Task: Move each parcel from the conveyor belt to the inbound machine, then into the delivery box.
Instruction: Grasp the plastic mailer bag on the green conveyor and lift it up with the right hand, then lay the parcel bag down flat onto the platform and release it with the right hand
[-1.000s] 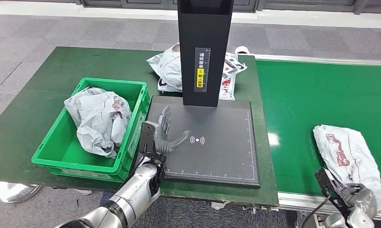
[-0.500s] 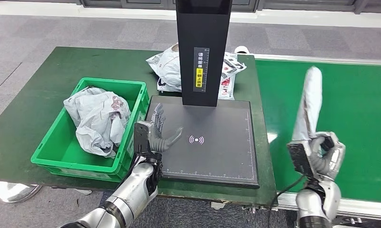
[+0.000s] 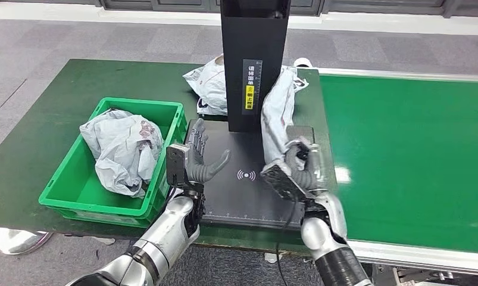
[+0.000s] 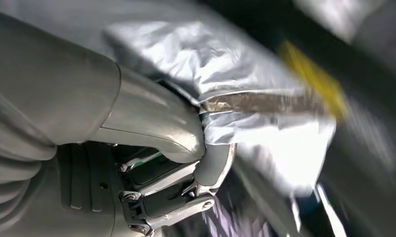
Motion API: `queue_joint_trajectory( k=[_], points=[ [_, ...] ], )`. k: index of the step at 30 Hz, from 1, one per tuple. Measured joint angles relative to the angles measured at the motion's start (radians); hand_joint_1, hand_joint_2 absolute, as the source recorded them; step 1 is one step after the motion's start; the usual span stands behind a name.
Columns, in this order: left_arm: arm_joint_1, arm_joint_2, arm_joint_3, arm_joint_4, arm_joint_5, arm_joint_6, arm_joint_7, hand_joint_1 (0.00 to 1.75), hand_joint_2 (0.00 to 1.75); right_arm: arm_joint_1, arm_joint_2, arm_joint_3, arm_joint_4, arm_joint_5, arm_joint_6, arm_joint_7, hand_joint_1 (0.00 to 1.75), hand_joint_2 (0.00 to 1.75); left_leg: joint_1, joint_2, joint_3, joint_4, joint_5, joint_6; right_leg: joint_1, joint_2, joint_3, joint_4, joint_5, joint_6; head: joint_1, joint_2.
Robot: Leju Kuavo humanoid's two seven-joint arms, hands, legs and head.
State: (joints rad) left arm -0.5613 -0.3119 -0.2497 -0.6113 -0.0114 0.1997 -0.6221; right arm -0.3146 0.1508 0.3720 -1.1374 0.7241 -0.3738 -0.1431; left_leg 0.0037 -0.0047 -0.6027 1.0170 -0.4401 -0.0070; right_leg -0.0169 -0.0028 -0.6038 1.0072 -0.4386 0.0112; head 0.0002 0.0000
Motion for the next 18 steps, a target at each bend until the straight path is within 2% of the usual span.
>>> queue_joint_trajectory(
  k=[1, 3, 5, 15, 18],
  points=[
    [-0.001, 0.000, 0.000, 0.000, 0.002, 0.000, 0.000, 0.00, 1.75, -0.011, 0.000, 0.021, 0.035, 0.026, 0.039, 0.042, 0.24, 1.75, 0.000, 0.000, 0.000, 0.000, 0.000, 0.000, 0.000, 0.000, 0.000, 0.000, 0.000, 0.000, 0.000, 0.000],
    [-0.002, 0.002, -0.001, -0.002, 0.007, 0.000, 0.000, 0.00, 1.75, -0.034, 0.000, 0.062, 0.114, 0.090, 0.107, 0.123, 0.24, 1.75, 0.000, -0.001, 0.000, 0.000, 0.000, 0.000, 0.000, -0.001, 0.000, 0.000, 0.000, 0.000, 0.000, 0.000],
    [-0.003, 0.003, -0.002, -0.005, 0.010, 0.000, 0.001, 0.00, 1.75, -0.047, -0.001, 0.091, 0.185, 0.130, 0.145, 0.171, 0.24, 1.75, 0.000, -0.001, 0.000, 0.000, 0.000, -0.001, 0.000, -0.001, 0.000, 0.000, 0.000, 0.000, 0.000, 0.000],
    [-0.004, 0.008, -0.002, -0.009, 0.012, 0.000, 0.002, 0.00, 1.75, -0.084, -0.003, 0.127, 0.316, 0.141, 0.157, 0.177, 0.24, 1.75, 0.000, -0.001, -0.001, 0.000, 0.000, -0.001, 0.000, 0.000, -0.001, 0.000, 0.000, 0.000, 0.000, 0.000],
    [-0.004, 0.009, -0.002, -0.009, 0.012, 0.000, 0.002, 0.00, 1.75, -0.091, -0.003, 0.132, 0.328, 0.143, 0.157, 0.177, 0.07, 1.75, 0.000, 0.000, -0.001, 0.000, 0.000, -0.001, 0.000, 0.000, -0.001, 0.000, 0.000, 0.000, 0.000, 0.000]
  ],
)
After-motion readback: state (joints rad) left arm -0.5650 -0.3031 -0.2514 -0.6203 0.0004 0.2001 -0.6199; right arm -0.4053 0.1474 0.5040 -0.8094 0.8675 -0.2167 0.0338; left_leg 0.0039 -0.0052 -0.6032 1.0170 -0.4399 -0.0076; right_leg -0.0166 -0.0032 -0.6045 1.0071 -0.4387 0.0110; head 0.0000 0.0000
